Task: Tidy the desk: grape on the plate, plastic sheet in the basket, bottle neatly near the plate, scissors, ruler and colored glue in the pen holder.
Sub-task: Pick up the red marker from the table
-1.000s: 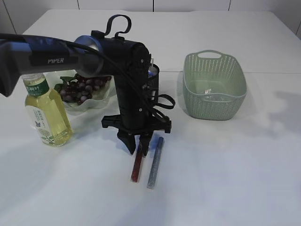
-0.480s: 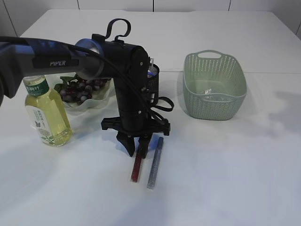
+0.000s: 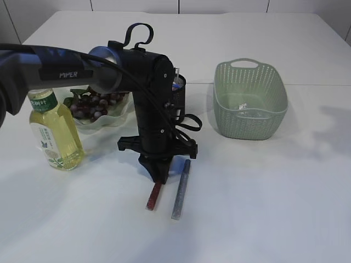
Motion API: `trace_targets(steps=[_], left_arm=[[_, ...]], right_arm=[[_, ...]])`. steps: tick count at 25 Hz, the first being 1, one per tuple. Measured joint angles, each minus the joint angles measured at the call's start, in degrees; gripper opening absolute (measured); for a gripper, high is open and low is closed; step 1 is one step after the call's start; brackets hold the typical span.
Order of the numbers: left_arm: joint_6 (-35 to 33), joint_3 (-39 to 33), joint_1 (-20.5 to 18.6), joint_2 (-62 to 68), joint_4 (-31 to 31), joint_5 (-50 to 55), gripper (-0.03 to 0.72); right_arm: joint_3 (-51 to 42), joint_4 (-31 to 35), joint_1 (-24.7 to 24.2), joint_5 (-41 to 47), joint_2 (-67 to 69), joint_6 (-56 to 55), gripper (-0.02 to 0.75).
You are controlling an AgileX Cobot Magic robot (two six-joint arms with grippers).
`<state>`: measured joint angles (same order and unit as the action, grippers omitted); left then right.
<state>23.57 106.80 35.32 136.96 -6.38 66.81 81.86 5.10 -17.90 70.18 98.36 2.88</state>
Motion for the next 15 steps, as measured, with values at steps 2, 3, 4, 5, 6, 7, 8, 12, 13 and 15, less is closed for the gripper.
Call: trace_targets(steps=[2, 3, 4, 5, 6, 7, 8, 12, 13, 15], left_arm=[[0.0, 0.08, 0.0, 0.0, 0.27, 0.0, 0.064], [0.0, 0.19, 0.0, 0.0, 0.35, 0.0, 0.049], [0.0, 0.21, 0.0, 0.0, 0.39, 0.0, 0.041], [0.0, 0.21, 0.0, 0.0, 0.49, 0.0, 0.038], [0.0, 0.21, 0.0, 0.0, 0.62, 0.0, 0.038], [-0.12, 0.21, 0.0, 0.0, 0.75, 0.0, 0.037], [-0.24, 0.21, 0.0, 0.0, 0.98, 0.13, 0.036], [-3.39, 0.31, 0.0, 0.0, 1.3, 1.62, 0.036], [-4.61, 0.31, 0.0, 0.0, 1.3, 1.72, 0.036], [-6.74, 0.31, 0.0, 0.0, 0.68, 1.85, 0.036]], right_arm=[[0.0, 0.0, 0.0, 0.0, 0.0, 0.0, 0.381], [0.0, 0.0, 0.0, 0.0, 0.0, 0.0, 0.381], [0.0, 0.0, 0.0, 0.0, 0.0, 0.0, 0.381], [0.0, 0.0, 0.0, 0.0, 0.0, 0.0, 0.381], [0.0, 0.0, 0.0, 0.0, 0.0, 0.0, 0.381], [0.0, 0.0, 0.0, 0.0, 0.0, 0.0, 0.381], [0.0, 0.0, 0.0, 0.0, 0.0, 0.0, 0.381], [0.0, 0.0, 0.0, 0.0, 0.0, 0.0, 0.381], [0.0, 0.0, 0.0, 0.0, 0.0, 0.0, 0.381], [0.0, 0.0, 0.0, 0.0, 0.0, 0.0, 0.381]])
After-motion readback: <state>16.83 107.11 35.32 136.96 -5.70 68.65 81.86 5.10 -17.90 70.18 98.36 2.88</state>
